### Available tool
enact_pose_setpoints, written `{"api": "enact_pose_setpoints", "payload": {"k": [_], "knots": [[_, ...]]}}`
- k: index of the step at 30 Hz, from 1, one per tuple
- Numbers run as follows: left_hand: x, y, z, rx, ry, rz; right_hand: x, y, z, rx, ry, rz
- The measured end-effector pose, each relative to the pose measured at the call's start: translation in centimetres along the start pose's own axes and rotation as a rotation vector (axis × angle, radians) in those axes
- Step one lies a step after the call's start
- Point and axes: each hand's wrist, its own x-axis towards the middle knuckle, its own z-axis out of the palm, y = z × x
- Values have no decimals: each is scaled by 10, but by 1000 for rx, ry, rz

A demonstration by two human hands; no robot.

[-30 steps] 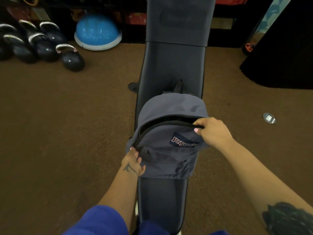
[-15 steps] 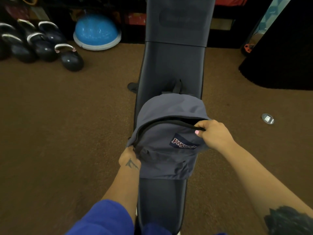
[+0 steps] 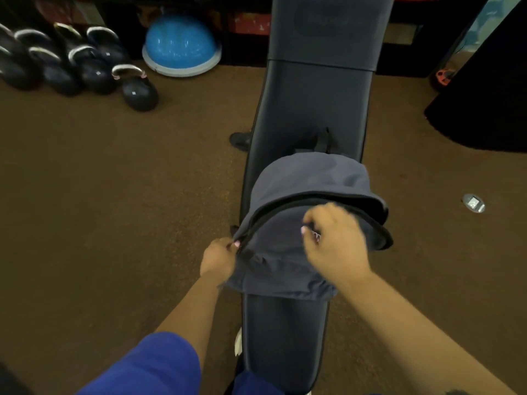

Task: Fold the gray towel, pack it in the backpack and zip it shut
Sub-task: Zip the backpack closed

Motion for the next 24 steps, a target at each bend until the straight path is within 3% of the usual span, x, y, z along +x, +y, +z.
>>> {"api": "enact_pose_setpoints", "payload": {"k": [3,6,8,10,16,20,22,24], "knots": [[6,-1,-6,103,-71,52,-19,-34,48,208,-390,195],[10,-2,-14,173,-84,98,-29,-63,90,651,-779,691],[12,-4,-17,224,-92,169,-27,-77,110,942,-873,1035],[15,-6,-21,268,-113,215,-23,-83,132,1071,-806,1229],[20,-6,-29,312,-146,258,-9,-91,181,1359,-463,1581],[24,-5,-32,334,-139,280,-6,-95,188,1576,-230,1689],[25,-4,-33,364,-155,291,-7,-97,180,1628,-206,1679],[25,-3,-34,383,-157,288,-11,-96,175,1503,-254,1579]]}}
